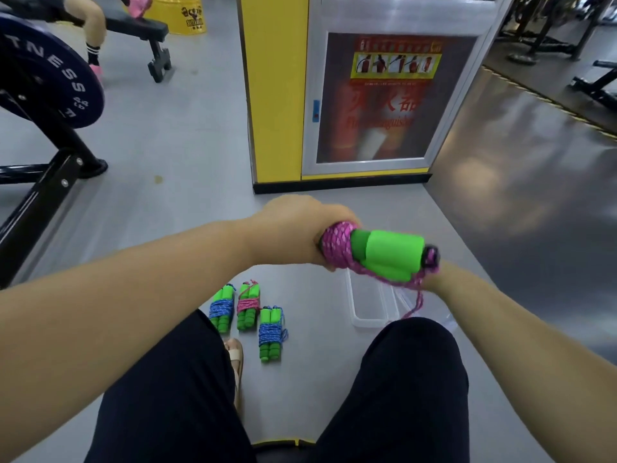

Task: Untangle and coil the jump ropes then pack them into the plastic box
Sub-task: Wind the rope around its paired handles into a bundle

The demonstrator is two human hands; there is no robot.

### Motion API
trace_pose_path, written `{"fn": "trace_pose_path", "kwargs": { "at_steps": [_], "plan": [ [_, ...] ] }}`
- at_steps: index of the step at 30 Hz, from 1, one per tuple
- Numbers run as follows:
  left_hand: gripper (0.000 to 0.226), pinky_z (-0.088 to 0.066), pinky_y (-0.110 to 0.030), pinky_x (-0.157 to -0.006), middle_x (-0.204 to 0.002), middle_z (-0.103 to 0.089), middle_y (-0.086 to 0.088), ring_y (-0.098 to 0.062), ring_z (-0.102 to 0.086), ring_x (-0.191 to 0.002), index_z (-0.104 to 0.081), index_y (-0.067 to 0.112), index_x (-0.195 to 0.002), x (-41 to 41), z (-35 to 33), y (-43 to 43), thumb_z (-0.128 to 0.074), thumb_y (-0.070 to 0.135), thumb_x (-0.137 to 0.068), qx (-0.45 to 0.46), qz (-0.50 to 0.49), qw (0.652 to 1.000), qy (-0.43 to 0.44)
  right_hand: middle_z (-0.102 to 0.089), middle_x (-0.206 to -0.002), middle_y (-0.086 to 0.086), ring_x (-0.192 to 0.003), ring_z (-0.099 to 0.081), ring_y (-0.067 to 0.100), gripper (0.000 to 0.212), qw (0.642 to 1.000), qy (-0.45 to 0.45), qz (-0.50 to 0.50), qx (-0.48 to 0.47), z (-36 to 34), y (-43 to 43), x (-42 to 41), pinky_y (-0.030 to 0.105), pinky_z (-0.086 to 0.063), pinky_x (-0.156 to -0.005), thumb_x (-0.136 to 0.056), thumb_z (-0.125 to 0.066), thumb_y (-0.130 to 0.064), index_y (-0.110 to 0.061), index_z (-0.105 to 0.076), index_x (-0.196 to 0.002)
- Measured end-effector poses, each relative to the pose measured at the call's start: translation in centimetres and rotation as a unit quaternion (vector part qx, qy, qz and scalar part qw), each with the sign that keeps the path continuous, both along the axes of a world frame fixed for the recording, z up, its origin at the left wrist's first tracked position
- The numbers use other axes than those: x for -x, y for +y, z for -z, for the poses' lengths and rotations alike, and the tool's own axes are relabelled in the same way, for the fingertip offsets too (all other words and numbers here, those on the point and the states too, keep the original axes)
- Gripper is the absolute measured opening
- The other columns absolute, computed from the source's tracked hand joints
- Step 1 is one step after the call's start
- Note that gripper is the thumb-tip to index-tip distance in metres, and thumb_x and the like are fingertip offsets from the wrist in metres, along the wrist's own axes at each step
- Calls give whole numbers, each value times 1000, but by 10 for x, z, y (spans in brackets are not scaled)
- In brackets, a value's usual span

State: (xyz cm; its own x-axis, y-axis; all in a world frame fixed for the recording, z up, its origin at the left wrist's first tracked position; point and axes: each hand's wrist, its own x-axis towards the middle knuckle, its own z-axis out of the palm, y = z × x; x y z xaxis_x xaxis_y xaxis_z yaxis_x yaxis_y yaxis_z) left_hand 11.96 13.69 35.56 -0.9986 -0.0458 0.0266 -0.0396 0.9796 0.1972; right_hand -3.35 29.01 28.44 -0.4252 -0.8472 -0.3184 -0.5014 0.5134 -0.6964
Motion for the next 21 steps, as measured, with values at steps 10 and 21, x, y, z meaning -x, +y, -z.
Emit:
{"fn": "trace_pose_path", "kwargs": {
  "at_steps": [10, 21],
  "plan": [
    [24, -55, -19, -66, -79, -70, 1, -12, -66, -72, -67, 16, -85, 13, 13, -15, -83, 19, -67, -320, -95, 940, -68, -65, -112, -2, -105, -62, 17, 51, 914, -305, 10, 266, 14, -12, -41, 27, -48, -97, -69, -73, -40, -22, -57, -114],
    [36, -58, -35, -70, -85, -71, -13, -26, -68, -74, -68, 3, -100, 19, 28, -5, -81, 11, -67, -501, -175, 838, -129, -39, -46, -13, -44, -30, 6, 19, 883, -269, 210, 322, 19, -30, -74, 21, -25, -45, -75, -57, -43, -24, -60, -72]
  ]
}}
